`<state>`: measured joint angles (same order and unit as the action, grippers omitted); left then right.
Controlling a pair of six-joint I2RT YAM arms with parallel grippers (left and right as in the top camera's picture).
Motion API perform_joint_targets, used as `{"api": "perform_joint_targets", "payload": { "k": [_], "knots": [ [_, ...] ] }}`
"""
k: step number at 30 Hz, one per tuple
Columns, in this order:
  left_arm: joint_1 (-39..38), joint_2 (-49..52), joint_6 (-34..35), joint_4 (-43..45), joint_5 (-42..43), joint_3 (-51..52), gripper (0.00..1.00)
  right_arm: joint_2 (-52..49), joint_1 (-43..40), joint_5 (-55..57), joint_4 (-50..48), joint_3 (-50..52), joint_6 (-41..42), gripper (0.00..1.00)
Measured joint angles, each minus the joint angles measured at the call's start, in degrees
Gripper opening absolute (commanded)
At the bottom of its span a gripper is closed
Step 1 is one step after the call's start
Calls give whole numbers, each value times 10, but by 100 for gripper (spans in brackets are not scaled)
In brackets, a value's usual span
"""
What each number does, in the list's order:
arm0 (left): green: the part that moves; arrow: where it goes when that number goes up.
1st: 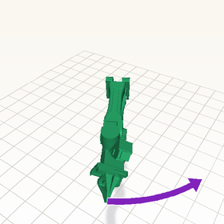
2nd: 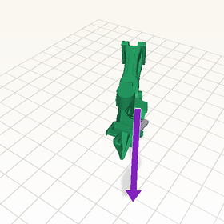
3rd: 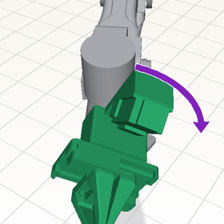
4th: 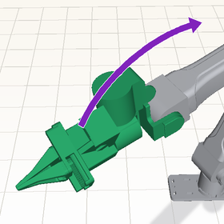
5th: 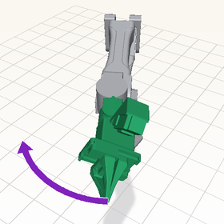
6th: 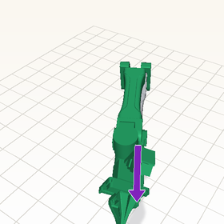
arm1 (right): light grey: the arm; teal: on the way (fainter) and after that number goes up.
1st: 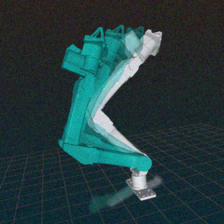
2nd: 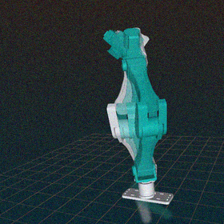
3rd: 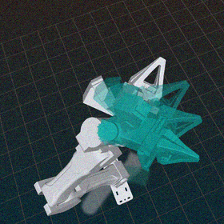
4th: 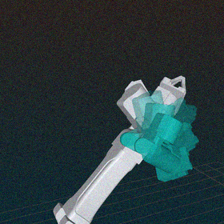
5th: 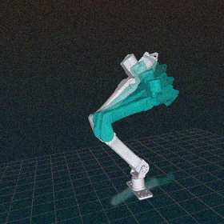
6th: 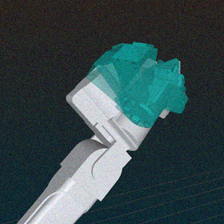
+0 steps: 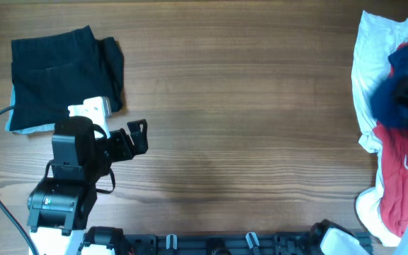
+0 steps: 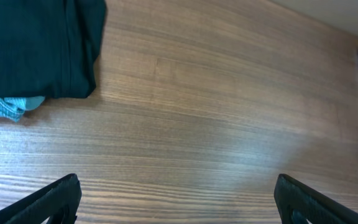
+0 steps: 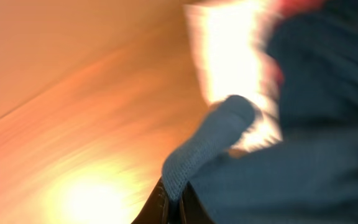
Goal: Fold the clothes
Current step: 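Pull the teal shirt out of the pile onto the table center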
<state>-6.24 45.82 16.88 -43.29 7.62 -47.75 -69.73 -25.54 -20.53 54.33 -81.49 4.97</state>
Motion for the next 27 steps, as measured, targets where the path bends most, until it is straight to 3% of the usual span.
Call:
{"api": "perform_joint_targets", "payload": {
  "k": [6, 10, 11, 15, 18, 19, 21, 23, 25, 27],
  "knots": [
    [0, 0, 0, 0, 0, 0, 100, 75, 295, -18, 14, -4, -9, 4],
    [0, 0, 0, 0, 0, 0, 100, 31, 427, 1, 13, -2, 3, 4],
    [0, 0, 0, 0, 0, 0, 100, -19, 469, 5, 0, 1, 5, 4],
    [0, 0, 0, 0, 0, 0, 100, -109, 503, 12, -82, 4, 14, 4],
    [0, 0, 0, -1, 0, 0, 100, -200, 516, 17, -230, 9, 45, 5],
    [0, 0, 0, 0, 0, -1, 100, -219, 517, 18, -282, 11, 57, 11],
    [0, 0, 0, 0, 0, -1, 100, -246, 519, 21, -382, 13, 77, 63],
    [0, 1, 0, 0, 0, -1, 100, -253, 519, 27, -431, 13, 91, 98],
    [0, 3, 0, 0, 0, -1, 100, -253, 517, 49, -431, 12, 105, 99],
    [0, 11, 0, 0, 0, -1, 100, -252, 503, 87, -371, 10, 115, 99]
  ]
}}
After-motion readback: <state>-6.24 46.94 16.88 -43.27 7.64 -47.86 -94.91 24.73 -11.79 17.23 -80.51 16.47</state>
